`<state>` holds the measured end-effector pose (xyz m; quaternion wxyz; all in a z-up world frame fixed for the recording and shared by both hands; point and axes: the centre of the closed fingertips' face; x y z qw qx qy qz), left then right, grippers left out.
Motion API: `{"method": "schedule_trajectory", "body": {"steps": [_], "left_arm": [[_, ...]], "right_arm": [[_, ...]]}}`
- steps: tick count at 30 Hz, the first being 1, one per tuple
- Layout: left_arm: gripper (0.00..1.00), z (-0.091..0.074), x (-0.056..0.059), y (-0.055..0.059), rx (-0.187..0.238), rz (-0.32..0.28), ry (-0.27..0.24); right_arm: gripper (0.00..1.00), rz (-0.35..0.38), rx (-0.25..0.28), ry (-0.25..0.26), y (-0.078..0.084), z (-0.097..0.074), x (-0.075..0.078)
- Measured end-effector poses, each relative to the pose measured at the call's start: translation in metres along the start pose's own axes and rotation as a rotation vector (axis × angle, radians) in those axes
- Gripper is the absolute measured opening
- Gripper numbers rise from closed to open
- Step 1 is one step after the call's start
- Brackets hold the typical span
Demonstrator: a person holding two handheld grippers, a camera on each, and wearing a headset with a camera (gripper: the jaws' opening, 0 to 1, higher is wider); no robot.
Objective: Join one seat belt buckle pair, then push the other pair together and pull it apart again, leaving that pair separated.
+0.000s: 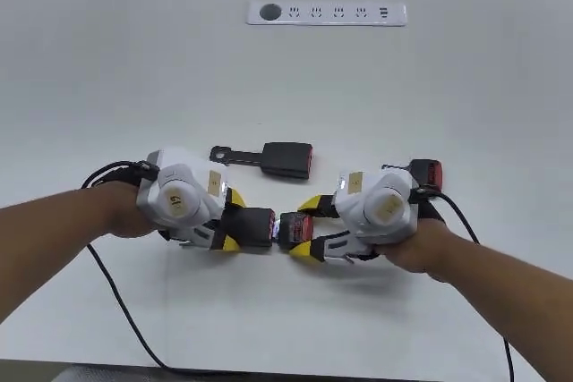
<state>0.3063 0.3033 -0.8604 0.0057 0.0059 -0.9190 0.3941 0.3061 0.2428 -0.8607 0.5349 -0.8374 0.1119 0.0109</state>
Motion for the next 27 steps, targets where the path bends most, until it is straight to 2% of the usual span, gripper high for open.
{"method": "schedule_trajectory", "body": {"steps": [15,27], "left_arm": [[0.34,-0.0008,0.001,0.0005,-0.003,0.003,0.0],[0.33,-0.0011,0.001,0.0018,0.025,0.014,0.007]], "right_arm": [[0.34,-0.016,-0.001,0.004,-0.0016,0.0005,0.0013],[0.34,-0.021,0.039,0.003,-0.0032,-0.0018,0.0015]]}}
Point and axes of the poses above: the centre of the closed fingertips' face, and the gripper's own axes: z roughly forward along the fingers, x roughly to its right, y roughly out of its underside, and after that the axes turned 15 degrees about x, right-handed
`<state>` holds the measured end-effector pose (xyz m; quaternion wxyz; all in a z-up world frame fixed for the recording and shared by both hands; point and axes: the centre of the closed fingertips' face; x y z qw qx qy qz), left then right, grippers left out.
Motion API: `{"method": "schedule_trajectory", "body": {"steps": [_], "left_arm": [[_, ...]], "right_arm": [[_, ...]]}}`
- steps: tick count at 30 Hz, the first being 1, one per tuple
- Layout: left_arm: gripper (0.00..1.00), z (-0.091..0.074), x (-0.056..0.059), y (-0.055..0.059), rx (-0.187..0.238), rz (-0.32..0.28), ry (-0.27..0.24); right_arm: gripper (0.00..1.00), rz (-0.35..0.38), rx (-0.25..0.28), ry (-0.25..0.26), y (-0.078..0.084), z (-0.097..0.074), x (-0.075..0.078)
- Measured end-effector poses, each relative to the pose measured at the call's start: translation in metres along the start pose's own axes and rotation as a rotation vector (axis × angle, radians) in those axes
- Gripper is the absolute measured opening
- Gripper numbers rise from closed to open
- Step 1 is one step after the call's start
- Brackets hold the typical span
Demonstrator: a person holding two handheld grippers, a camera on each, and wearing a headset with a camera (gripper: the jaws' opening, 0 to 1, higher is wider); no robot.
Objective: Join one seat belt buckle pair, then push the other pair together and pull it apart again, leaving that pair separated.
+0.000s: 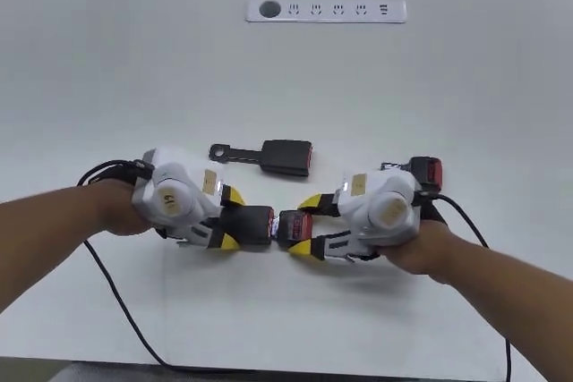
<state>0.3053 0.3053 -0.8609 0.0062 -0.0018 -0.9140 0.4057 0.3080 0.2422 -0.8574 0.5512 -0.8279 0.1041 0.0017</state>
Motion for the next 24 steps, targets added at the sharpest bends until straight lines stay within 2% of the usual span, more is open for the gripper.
{"method": "schedule_trajectory", "body": {"steps": [5,9,24], "left_arm": [[0.33,-0.0002,0.0002,-0.0011,0.024,0.01,0.014],[0.33,-0.0005,0.0006,-0.0025,0.05,0.013,0.017],[0.33,-0.0025,0.004,-0.0083,0.094,0.009,0.029]], "right_arm": [[0.34,-0.047,0.028,0.004,-0.0001,-0.0005,-0.0008],[0.34,-0.044,0.056,0.006,-0.0006,-0.0023,0.0003],[0.33,-0.035,0.102,0.005,-0.0029,-0.0033,-0.0012]]}}
Point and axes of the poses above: the centre of the closed fingertips' face, and the gripper's own axes: z roughly forward along the fingers, x roughly to its right, y roughly out of its underside, and after that the axes turned 15 degrees about x, right-handed
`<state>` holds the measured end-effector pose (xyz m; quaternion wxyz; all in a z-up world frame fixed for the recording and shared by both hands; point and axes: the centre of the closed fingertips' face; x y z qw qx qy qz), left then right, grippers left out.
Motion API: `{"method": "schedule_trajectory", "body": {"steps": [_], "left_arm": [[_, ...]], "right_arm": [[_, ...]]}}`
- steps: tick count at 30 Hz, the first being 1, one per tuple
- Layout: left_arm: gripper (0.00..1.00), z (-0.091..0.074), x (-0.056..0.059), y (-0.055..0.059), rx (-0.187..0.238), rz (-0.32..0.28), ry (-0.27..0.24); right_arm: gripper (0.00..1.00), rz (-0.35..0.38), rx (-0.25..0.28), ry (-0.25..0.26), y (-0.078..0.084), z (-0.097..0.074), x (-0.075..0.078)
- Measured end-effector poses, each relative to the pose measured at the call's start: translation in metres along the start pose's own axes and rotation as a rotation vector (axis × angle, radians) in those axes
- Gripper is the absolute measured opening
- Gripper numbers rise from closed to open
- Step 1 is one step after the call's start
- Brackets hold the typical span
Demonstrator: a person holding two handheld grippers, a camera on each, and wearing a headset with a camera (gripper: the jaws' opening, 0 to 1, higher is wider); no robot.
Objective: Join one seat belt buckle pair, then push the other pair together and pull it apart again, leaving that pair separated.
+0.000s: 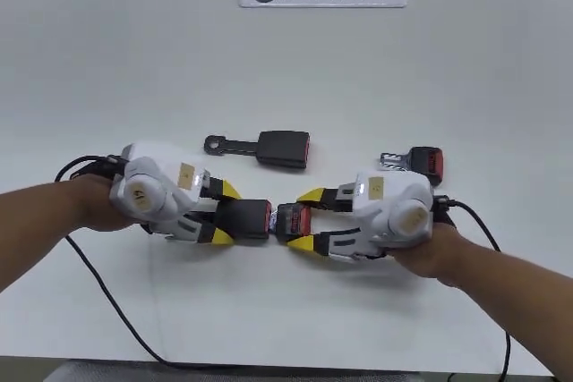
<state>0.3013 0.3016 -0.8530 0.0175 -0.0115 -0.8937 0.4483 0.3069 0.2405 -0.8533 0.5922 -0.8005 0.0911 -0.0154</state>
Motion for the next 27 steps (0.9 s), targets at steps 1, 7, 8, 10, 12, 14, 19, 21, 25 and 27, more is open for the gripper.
{"method": "schedule_trajectory", "body": {"steps": [1,7,8,10,12,14,19,21,25,27], "left_arm": [[0.33,0.0,-0.0002,-0.0001,0.001,0.0,0.0],[0.32,-0.0009,-0.0003,0.0009,0.008,0.001,0.004],[0.32,-0.0013,-0.0006,0.0014,0.009,0.001,0.004],[0.32,-0.0024,-0.0016,0.0038,0.01,-0.002,0.004],[0.32,-0.0026,-0.0022,0.0048,0.012,-0.005,0.004],[0.32,-0.0024,-0.0023,0.0048,0.015,-0.005,0.005],[0.32,-0.0022,-0.0029,0.0059,0.016,0.0,0.011],[0.32,-0.0021,-0.0031,0.0066,0.018,0.0,0.013],[0.31,-0.0024,-0.0037,0.0085,0.027,0.0,0.01],[0.31,-0.002,-0.0034,0.0076,0.028,0.001,0.012]], "right_arm": [[0.33,-0.001,0.001,-0.001,0.0,0.0,0.0002],[0.33,-0.009,0.004,-0.01,0.0004,0.0002,-0.0004],[0.33,-0.01,0.005,-0.011,0.0006,0.0002,-0.0007],[0.33,-0.01,0.007,-0.01,0.0005,0.0002,-0.0008],[0.33,-0.01,0.009,-0.01,0.0007,-0.0001,-0.0009],[0.33,0.0,0.012,-0.006,0.001,-0.0004,-0.0007],[0.33,-0.003,0.013,-0.005,0.0013,-0.0013,-0.001],[0.33,-0.004,0.013,-0.006,0.0017,-0.0017,-0.0008],[0.33,-0.001,0.015,-0.003,0.0027,-0.0038,-0.0006],[0.33,-0.001,0.015,-0.002,0.003,-0.0049,-0.0006]]}}
Point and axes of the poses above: the centre of the closed fingertips' face, and the gripper's own axes: z roughly forward along the fingers, x roughly to its right, y roughly out of its underside, and after that the axes turned 15 degrees about x, right-handed
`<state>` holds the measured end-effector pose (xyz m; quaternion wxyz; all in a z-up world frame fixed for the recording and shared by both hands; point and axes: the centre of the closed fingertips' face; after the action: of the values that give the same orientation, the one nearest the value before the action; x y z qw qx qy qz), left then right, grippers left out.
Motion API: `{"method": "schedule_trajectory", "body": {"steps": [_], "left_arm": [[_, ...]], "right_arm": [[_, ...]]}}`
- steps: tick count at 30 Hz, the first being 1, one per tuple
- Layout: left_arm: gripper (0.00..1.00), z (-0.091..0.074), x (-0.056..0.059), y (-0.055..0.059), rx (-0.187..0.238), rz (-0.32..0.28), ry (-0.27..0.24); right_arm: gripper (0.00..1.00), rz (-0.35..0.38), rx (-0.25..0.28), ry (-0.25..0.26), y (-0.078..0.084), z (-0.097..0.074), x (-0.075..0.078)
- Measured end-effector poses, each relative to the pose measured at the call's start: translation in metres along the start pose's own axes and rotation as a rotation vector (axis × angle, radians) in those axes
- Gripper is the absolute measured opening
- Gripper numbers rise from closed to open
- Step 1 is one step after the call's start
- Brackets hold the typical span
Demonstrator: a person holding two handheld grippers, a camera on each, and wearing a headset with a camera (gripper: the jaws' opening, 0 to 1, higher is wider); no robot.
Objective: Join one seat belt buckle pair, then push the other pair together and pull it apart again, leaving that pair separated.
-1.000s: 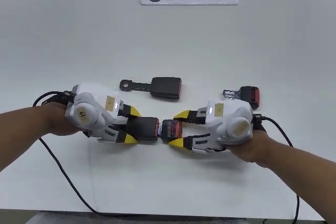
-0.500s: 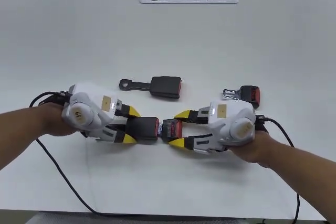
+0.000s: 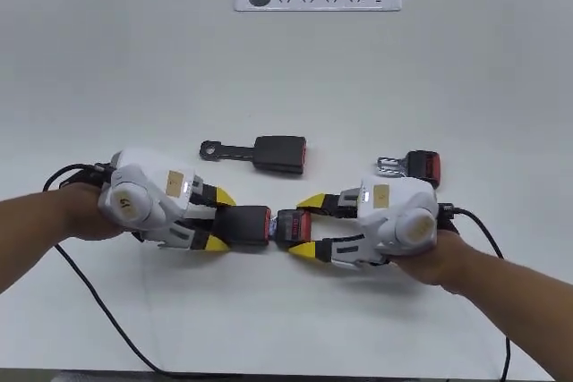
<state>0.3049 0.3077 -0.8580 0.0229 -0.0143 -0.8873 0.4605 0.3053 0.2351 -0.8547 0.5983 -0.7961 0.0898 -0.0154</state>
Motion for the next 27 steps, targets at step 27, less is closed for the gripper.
{"method": "schedule_trajectory", "body": {"steps": [27], "left_arm": [[0.34,0.0034,0.0024,0.0007,-0.095,-0.079,-0.018]], "right_arm": [[0.38,-0.036,-0.116,0.032,0.0054,-0.0029,-0.0026]]}}
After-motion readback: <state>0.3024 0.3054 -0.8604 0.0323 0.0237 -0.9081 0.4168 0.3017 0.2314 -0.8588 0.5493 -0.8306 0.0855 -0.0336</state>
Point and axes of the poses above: the centre of the closed fingertips' face, and the gripper's own axes: z roughly forward along the fingers, x roughly to its right, y roughly out of its underside, and after that the axes turned 15 degrees about x, right-handed
